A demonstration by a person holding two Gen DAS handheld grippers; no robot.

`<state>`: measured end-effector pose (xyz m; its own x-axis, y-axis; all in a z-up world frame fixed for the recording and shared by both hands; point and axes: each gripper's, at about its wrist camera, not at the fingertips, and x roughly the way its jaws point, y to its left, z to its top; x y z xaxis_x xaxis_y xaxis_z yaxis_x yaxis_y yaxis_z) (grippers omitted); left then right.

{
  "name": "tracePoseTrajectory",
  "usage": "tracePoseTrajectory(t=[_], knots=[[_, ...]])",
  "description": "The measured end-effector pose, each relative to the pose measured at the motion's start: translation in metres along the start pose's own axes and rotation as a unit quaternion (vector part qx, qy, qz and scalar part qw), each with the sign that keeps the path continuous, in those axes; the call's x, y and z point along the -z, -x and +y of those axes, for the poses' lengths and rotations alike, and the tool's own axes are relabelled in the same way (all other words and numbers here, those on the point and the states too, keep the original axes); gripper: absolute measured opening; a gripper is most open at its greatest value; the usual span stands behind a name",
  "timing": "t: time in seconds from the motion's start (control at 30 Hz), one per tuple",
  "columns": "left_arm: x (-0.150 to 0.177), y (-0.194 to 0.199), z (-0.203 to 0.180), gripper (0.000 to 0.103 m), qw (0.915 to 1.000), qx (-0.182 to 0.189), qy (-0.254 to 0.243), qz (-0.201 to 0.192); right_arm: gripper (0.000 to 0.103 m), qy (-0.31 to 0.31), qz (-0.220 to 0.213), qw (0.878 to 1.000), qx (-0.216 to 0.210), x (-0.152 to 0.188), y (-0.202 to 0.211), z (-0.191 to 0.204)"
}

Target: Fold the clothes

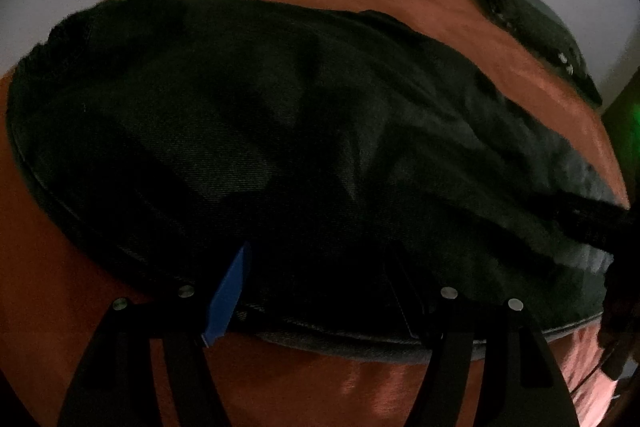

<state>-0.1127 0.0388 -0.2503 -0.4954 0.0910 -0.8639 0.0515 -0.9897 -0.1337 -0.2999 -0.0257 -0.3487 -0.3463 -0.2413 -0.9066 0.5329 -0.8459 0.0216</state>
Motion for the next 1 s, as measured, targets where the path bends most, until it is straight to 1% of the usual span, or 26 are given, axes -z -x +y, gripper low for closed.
tracePoseTrajectory(t=[0.17,0.23,0.3,0.5,0.57,0.6,0.67,0.77,0.8,0.87,0.93,1.0], knots=[[0.001,0.001,-0.001,0.070,0.9999,-0.008,-0.008,-0.004,0.066,0.014,-0.001,1.000,0.008,0.004,-0.001,0.006],[0.002,0.001,-0.003,0.070,0.9998,-0.013,-0.013,-0.007,0.071,0.019,0.001,1.000,0.012,0.005,-0.001,0.008],[0.002,0.001,-0.004,0.070,0.9996,-0.019,-0.022,-0.008,0.073,0.022,0.003,1.000,0.014,0.007,-0.001,0.009],[0.004,0.002,0.000,0.070,0.9996,-0.019,-0.019,-0.009,0.075,0.025,0.007,1.000,0.018,0.011,0.001,0.010],[0.005,0.004,-0.002,0.070,0.9992,-0.027,-0.024,-0.014,0.075,0.026,0.011,0.999,0.020,0.012,0.004,0.008],[0.006,0.007,-0.004,0.070,0.9985,-0.041,-0.031,-0.023,0.075,0.023,0.005,0.999,0.034,0.013,0.009,0.007],[0.010,0.013,-0.008,0.070,0.9965,-0.061,-0.041,-0.039,0.075,0.001,-0.029,0.996,0.086,0.023,0.027,0.001],[0.012,0.017,-0.010,0.070,0.9962,-0.057,-0.046,-0.047,0.075,-0.041,-0.054,0.997,0.047,0.042,0.045,-0.013],[0.012,0.017,-0.011,0.070,0.9962,-0.056,-0.047,-0.047,0.075,-0.046,-0.051,0.997,0.042,0.049,0.047,-0.016],[0.013,0.013,-0.011,0.070,0.9965,-0.057,-0.047,-0.040,0.075,-0.037,-0.031,0.998,0.045,0.062,0.043,-0.016],[0.016,0.012,-0.008,0.070,0.9969,-0.058,-0.042,-0.034,0.075,-0.021,-0.028,0.998,0.047,0.067,0.042,-0.017],[0.015,0.016,-0.006,0.070,0.9968,-0.059,-0.038,-0.038,0.075,-0.013,-0.025,0.998,0.050,0.067,0.042,-0.017]])
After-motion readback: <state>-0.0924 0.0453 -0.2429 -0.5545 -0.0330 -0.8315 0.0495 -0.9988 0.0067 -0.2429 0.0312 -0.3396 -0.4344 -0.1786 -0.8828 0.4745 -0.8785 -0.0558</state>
